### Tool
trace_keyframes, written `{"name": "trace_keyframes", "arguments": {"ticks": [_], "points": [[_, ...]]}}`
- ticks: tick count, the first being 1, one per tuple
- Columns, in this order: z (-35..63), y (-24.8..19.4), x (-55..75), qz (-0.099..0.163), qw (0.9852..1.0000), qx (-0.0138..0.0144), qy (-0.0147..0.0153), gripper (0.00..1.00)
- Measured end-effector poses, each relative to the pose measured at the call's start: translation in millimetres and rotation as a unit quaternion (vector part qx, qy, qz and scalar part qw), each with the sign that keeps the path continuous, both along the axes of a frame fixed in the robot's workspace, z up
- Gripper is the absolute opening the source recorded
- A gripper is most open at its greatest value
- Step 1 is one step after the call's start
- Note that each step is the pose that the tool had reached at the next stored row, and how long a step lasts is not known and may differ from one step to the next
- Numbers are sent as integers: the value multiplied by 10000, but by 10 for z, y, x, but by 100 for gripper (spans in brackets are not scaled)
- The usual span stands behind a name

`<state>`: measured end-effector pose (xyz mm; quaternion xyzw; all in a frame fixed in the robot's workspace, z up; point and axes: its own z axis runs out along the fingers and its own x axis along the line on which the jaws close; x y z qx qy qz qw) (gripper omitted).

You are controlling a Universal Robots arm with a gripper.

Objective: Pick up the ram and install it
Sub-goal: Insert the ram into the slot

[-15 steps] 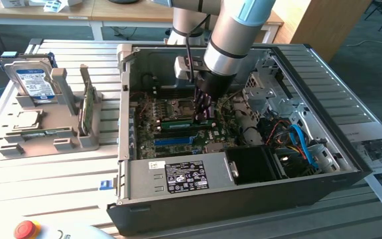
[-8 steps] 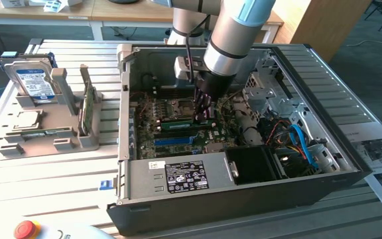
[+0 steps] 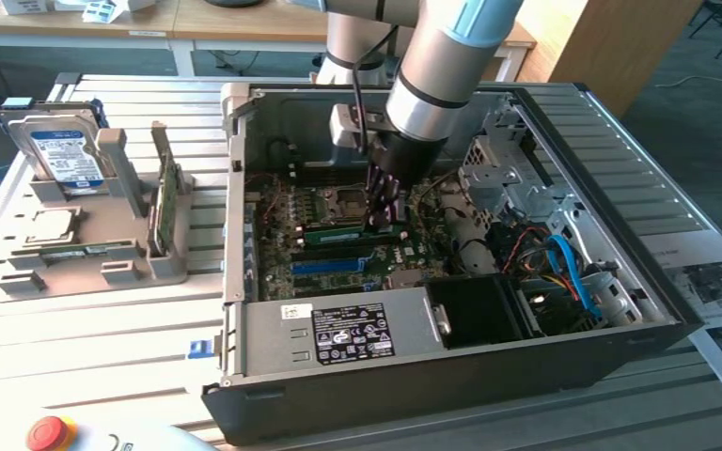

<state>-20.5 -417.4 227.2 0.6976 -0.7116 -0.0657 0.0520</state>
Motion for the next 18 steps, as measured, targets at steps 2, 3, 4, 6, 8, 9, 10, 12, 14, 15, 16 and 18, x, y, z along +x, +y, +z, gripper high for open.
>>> {"name": "trace_keyframes", "arguments": {"ticks": [2, 3, 4, 6, 8, 9, 10, 12, 14, 15, 16, 18], "points": [[1, 0, 0, 0, 10000, -1, 0, 12], [2, 0, 0, 0, 10000, -1, 2, 12], [4, 0, 0, 0, 10000, -1, 6, 12], [9, 0, 0, 0, 10000, -1, 14, 12], [17, 0, 1, 1, 10000, -2, 29, 12], [20, 0, 0, 1, 10000, -1, 37, 12], [21, 0, 0, 1, 10000, -1, 41, 12], [21, 0, 0, 0, 10000, 0, 41, 12], [21, 0, 0, 0, 10000, -1, 41, 12], [21, -1, 3, 0, 10000, -1, 42, 12], [22, -2, 7, 0, 10000, -1, 42, 12], [22, -5, 17, -1, 10000, -2, 44, 12]]}}
